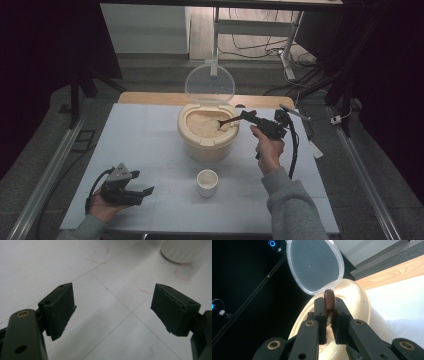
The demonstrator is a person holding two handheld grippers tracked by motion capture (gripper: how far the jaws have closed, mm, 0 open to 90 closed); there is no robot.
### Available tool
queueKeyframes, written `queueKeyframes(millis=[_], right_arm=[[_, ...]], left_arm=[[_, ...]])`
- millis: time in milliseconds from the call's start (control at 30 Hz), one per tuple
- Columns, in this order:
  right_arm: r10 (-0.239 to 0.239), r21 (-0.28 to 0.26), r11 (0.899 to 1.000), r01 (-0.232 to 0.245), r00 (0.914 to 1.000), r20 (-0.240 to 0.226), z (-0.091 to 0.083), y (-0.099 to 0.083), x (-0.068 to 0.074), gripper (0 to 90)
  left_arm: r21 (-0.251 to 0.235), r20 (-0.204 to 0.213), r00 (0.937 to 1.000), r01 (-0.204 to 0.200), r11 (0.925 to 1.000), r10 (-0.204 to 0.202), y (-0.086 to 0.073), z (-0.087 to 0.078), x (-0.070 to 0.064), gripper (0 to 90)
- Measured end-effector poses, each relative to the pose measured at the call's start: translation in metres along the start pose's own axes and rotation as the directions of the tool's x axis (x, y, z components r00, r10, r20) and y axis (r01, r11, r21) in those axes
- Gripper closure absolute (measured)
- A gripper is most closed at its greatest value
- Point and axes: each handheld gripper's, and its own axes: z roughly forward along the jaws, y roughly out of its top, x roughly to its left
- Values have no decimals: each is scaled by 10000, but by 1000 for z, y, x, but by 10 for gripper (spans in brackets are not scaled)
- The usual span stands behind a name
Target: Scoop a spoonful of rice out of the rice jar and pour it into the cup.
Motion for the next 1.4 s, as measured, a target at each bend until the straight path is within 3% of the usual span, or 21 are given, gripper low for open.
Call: queueKeyframes(millis=[767, 1400], right_arm=[[1156, -143, 9931, -1165, 9917, -565, -10, 10, -6, 831], [1246, -313, 9913, -1277, 9884, -868, -22, 16, -6, 831]], left_arm=[[71, -94, 9999, -100, 9999, 101, 0, 0, 0, 192], [120, -135, 9998, -129, 9998, 131, 0, 1, 0, 192]])
